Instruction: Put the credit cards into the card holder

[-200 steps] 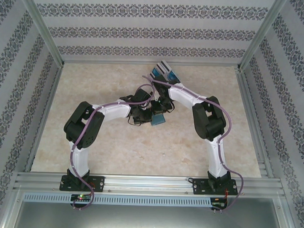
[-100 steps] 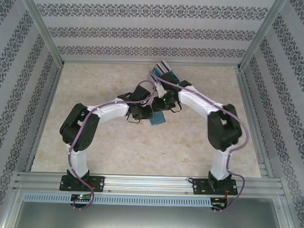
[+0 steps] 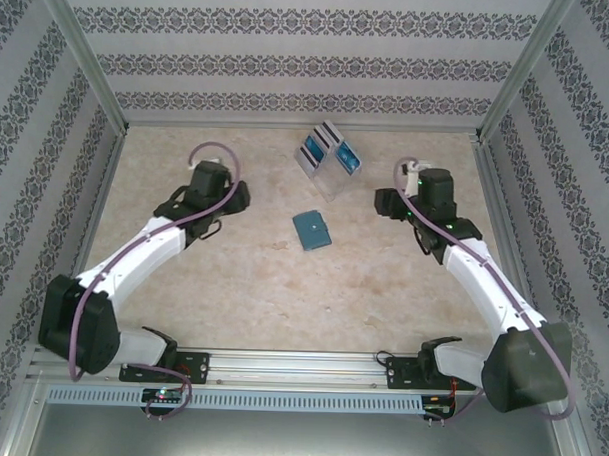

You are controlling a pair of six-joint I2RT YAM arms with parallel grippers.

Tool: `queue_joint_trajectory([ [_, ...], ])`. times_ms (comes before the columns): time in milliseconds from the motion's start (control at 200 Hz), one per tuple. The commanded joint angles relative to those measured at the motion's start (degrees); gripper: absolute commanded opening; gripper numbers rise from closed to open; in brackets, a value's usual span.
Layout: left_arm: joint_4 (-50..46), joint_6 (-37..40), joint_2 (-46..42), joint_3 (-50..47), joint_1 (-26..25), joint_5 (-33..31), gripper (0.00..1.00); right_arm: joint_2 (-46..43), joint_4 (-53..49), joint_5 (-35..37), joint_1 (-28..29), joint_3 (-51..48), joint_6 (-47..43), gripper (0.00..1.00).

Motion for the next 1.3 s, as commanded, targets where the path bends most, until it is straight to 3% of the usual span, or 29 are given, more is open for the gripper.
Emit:
queue_joint_trajectory([
  [0, 5.1, 0.5, -5.2, -6.5, 3.5, -10.9, 0.85, -3.7, 12.5, 10.4, -2.6, -7.0, -1.0, 0.79],
  [65, 6.2, 0.2, -8.3, -10.3, 5.2, -16.1, 1.00, -4.9, 20.9, 17.8, -3.6, -12.6, -2.0, 0.84],
  [105, 6.7, 0.1, -9.6, -12.3, 6.0, -19.0, 1.00, -4.9, 25.2, 21.4, -4.2, -15.4, -2.8, 0.92],
  [170, 8.2, 1.6, -11.0, -15.0, 7.4, -21.8, 1.00, -3.0, 28.7, 26.4, -5.4, -17.5, -1.5, 0.93],
  [300, 16.8, 8.4, -10.5, -20.6, 8.0, -27.1, 1.00, 2.3, 31.8, 25.8, -7.0, -19.0, -1.7, 0.95],
  [370, 26.6, 13.3, -9.2, -24.8, 8.6, -27.5, 1.00, 4.4, 37.8, 24.0, -7.0, -21.8, -2.4, 0.95],
  [425, 27.8, 16.5, -8.9, -24.9, 9.8, -23.2, 1.00, 5.6, 43.4, 21.8, -7.0, -24.6, -3.1, 0.96],
  [495, 36.3, 20.8, -7.5, -27.6, 10.3, -21.0, 1.00, 7.6, 49.1, 19.8, -7.0, -26.9, -3.7, 0.98],
  [605, 46.7, 23.3, -4.3, -32.4, 11.5, -16.3, 1.00, 9.0, 49.8, 18.7, -6.7, -26.2, -5.5, 0.98],
  [684, 56.2, 26.4, 0.9, -34.5, 12.4, -13.2, 1.00, 12.0, 56.9, 17.5, -6.7, -27.8, -6.6, 0.98],
  [729, 54.7, 28.8, 2.5, -32.5, 12.6, -11.6, 1.00, 14.5, 60.2, 16.6, -6.6, -28.4, -7.0, 0.98],
  [789, 60.5, 32.0, 6.3, -32.1, 13.4, -8.0, 0.99, 15.5, 59.0, 14.0, -6.5, -27.3, -8.1, 0.98],
  [884, 63.3, 32.4, 12.4, -30.5, 15.2, -2.0, 0.99, 18.4, 63.6, 13.3, -7.6, -28.3, -7.0, 0.98],
  [934, 58.1, 31.6, 10.9, -29.6, 16.3, 1.0, 1.00, 18.1, 62.8, 13.4, -7.6, -28.3, -6.8, 0.98],
  [1039, 64.1, 32.9, 13.6, -31.6, 18.0, 9.2, 1.00, 18.2, 61.9, 10.7, -7.6, -27.7, -7.9, 0.98],
  [1299, 63.5, 32.4, 13.7, -31.2, 18.7, 9.9, 0.99, 18.2, 61.8, 10.1, -7.8, -27.6, -7.8, 0.98],
])
